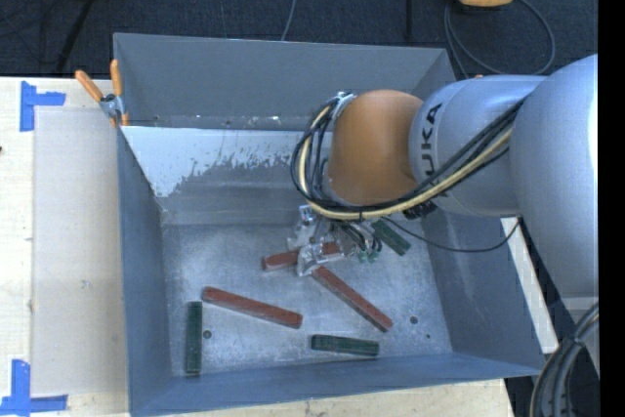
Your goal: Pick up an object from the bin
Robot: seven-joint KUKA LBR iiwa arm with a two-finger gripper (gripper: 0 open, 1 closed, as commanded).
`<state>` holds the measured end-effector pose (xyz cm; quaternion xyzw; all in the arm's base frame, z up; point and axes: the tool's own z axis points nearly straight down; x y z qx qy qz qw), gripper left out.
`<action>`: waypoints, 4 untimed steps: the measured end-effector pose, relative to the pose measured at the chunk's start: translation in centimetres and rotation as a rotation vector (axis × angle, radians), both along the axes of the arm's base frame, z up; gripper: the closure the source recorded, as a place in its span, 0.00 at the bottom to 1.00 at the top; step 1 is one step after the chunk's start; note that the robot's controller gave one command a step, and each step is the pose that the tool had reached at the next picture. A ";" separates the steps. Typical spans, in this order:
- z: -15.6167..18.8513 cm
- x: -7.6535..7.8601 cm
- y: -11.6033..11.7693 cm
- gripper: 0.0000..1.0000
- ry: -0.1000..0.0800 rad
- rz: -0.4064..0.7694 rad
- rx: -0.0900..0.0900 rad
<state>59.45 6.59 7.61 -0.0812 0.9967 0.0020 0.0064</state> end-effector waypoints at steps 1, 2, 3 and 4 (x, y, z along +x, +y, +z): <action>0.3 -0.1 0.0 1.00 0.001 0.000 0.000; 1.8 -0.5 -0.1 1.00 0.014 0.000 -0.004; 3.6 -0.4 -0.1 1.00 0.014 0.000 -0.004; 5.1 -0.3 -0.1 1.00 0.010 -0.001 -0.004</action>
Offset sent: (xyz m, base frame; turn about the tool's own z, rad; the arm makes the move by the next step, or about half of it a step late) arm 0.0001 0.0001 0.0160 0.0000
